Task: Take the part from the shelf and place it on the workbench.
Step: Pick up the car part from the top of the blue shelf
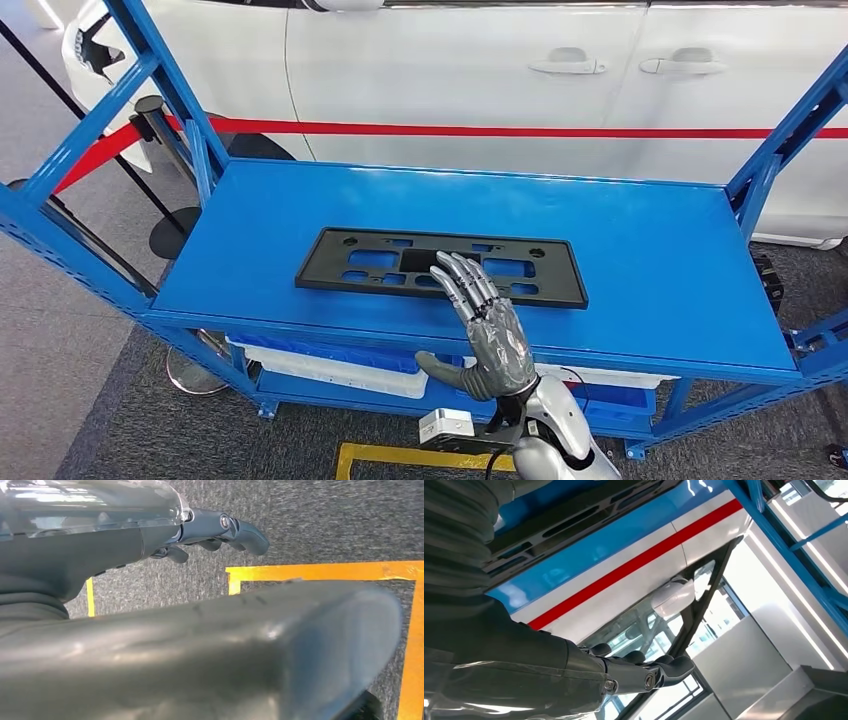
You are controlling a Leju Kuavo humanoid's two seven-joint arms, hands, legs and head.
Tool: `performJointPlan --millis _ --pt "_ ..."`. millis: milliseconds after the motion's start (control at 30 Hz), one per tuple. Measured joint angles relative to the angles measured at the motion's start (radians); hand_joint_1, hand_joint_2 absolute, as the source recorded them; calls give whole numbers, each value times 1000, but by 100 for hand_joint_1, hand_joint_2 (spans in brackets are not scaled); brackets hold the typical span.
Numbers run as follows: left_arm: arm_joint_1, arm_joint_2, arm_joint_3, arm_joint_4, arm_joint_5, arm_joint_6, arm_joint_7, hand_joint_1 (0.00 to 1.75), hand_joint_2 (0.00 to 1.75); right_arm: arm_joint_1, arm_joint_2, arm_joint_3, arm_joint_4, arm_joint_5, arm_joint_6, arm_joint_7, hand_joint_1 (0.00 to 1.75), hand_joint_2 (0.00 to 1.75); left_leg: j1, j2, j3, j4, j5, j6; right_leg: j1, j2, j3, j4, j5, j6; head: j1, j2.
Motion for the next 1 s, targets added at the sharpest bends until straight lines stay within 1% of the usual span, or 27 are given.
performJointPlan --millis 33,67,100,133,167,200,233,267,300,333,367,433,467,500,533,767,867,933,1000 --pt "1 0 0 0 -1 -1 0 0 0 -3 0 2 6 0 1 1 0 175 0 0 9 -20 22 2 1 1 1 1 0 0 0 0" --pt "1 0 0 0 -2 -1 1 0 0 -8 -1 4 13 0 3 3 0 175 -1 0 36 -78 58 7 1 2 2 1 -1 0 0 0" --pt "0 1 0 0 -3 -2 2 0 0 -16 -1 6 22 0 7 5 0 175 -2 0 69 -150 93 13 2 3 3 1 -1 1 0 0" --pt "-2 1 0 0 -6 -2 2 0 0 -27 -1 10 32 0 11 8 0 175 -4 0 99 -216 117 20 3 4 3 2 -1 3 0 0" --pt "-3 2 0 0 -8 -3 3 0 0 -38 -1 13 43 0 16 10 0 175 -7 0 119 -261 130 25 4 4 2 2 -1 7 0 0" --pt "-4 2 -1 0 -11 -3 3 0 0 -46 -1 16 54 0 20 12 0 175 -10 0 126 -280 131 29 4 4 0 2 -1 12 0 0" --pt "-5 2 -1 0 -12 -4 3 0 0 -53 -1 20 64 0 23 13 0 175 -12 -1 127 -284 130 32 4 3 0 1 0 18 0 0" --pt "-5 2 -1 0 -13 -4 3 0 0 -57 -1 22 72 0 25 12 0 175 -11 -1 128 -287 133 37 5 3 1 -1 1 24 1 0" --pt "-5 2 -1 0 -14 -4 3 0 0 -61 -1 24 79 0 26 12 0 175 -9 -1 131 -293 137 43 4 2 0 3 -3 30 1 0" --pt "-5 1 -2 0 -14 -4 2 0 0 -65 -1 25 85 0 27 13 0 175 -6 -1 133 -299 141 48 4 2 -6 20 -16 35 2 0" --pt "-4 1 -2 0 -14 -4 2 0 0 -69 -1 26 90 0 27 13 0 175 -3 0 134 -304 145 53 4 2 -23 58 -41 39 3 0" --pt "-5 1 -2 0 -16 -4 1 0 0 -72 -1 26 102 1 27 16 0 175 -3 1 133 -305 147 57 0 2 -84 187 -108 45 4 0" --pt "-4 1 -2 0 -18 -5 1 0 0 -72 -1 27 107 1 27 18 0 175 -4 1 132 -305 147 57 -1 2 -113 247 -132 47 4 0" --pt "-4 1 -2 0 -20 -5 0 0 0 -72 -1 27 111 2 27 20 0 175 -4 1 131 -305 147 58 -2 2 -132 286 -145 49 4 0" --pt "-4 1 -3 0 -21 -6 0 0 0 -72 -1 28 114 2 27 21 0 175 -4 1 131 -304 147 58 -2 2 -141 304 -149 50 4 0" --pt "-4 1 -3 0 -21 -6 0 0 0 -72 -1 28 115 3 27 22 0 175 -4 1 131 -304 147 58 -2 2 -144 310 -149 50 4 0" --pt "-3 0 -3 0 -21 -6 0 0 0 -72 -1 29 118 4 28 25 0 175 -4 1 131 -304 147 57 -3 1 -147 313 -142 51 4 0" --pt "-3 0 -4 0 -22 -7 0 0 0 -72 -1 29 122 4 28 28 0 175 -4 1 132 -304 147 57 -4 1 -141 297 -125 52 4 0" --pt "-3 0 -4 0 -23 -7 0 0 0 -73 -1 29 127 4 29 30 0 175 -4 0 133 -303 146 56 -5 1 -122 256 -95 52 4 0"
